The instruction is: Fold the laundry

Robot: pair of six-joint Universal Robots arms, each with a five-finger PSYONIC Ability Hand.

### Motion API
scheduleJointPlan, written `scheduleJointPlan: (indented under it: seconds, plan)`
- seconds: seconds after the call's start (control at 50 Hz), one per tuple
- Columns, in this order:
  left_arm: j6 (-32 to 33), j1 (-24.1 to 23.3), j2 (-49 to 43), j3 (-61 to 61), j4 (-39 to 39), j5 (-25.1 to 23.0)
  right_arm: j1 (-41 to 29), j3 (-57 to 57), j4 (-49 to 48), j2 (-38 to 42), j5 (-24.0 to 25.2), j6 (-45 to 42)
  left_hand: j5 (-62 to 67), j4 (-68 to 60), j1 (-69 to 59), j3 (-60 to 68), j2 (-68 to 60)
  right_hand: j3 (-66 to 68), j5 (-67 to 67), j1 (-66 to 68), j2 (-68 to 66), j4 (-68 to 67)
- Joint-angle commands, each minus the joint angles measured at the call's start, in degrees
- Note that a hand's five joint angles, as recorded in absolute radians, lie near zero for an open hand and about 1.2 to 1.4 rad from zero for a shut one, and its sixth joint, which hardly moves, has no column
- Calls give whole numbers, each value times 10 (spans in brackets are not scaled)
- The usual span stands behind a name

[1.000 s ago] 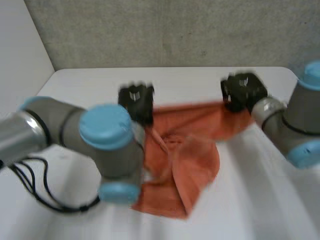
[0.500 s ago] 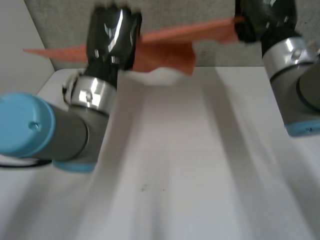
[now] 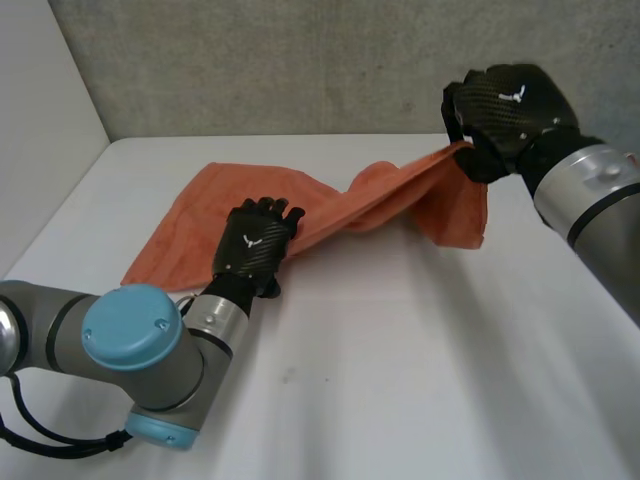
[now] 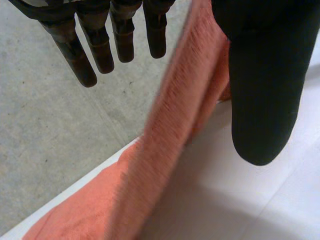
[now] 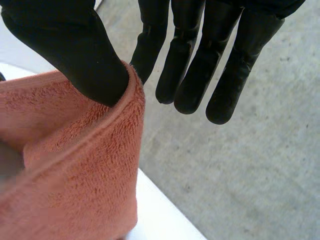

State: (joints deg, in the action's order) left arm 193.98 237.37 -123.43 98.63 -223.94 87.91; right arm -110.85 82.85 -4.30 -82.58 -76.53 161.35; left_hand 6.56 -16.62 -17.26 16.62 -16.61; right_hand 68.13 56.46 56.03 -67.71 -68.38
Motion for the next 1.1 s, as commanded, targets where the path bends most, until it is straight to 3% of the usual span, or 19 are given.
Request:
scheduleJointPlan:
  seconds: [0.02,0.16,0.32,0.46,0.64,0.68,0.7,0.72,0.8,0.96,1.0,1.1]
  plan:
    - [-69,1,0,0,24,24,-3,-31,52,-43,6,0,4,-3,3,3,-3,119,135,240,-123,-116]
    - [-93,1,-1,-4,39,38,-4,-39,63,-79,2,6,7,-7,0,7,-7,119,135,240,-123,-116]
    - [-93,9,-18,-33,38,100,-1,-40,72,-138,4,5,64,-64,-57,64,-64,119,135,240,-123,-116]
    - [-92,30,-39,-43,39,118,6,-52,102,-156,5,6,232,-232,-225,232,-232,119,135,240,-123,-116]
    - [-92,30,-55,-41,42,117,10,-59,103,-158,-1,6,335,-335,-328,335,-335,119,135,240,-123,-116]
    - [-89,31,-56,-38,44,118,23,-61,104,-158,-3,6,492,-492,-485,492,-492,119,135,240,-123,-116]
    - [-89,31,-56,-38,44,118,23,-61,104,-158,-3,6,493,-493,-486,493,-493,119,135,240,-123,-116]
    - [-87,31,-55,-36,48,118,34,-61,104,-157,-2,6,613,-613,-606,613,-613,119,135,240,-123,-116]
    - [-86,36,-44,-34,67,122,59,-60,105,-157,2,5,634,-634,-627,634,-634,119,135,240,-123,-116]
    - [-75,99,79,7,95,121,104,-49,119,-116,12,-2,634,-634,-627,634,-634,119,135,240,-123,-116]
    - [-37,135,140,28,104,115,113,-50,127,-83,13,-3,634,-634,-627,634,-634,119,135,240,-123,-116]
    - [29,174,244,53,130,98,141,-46,160,-47,15,-41,634,-634,-627,634,-634,119,135,240,-123,-116]
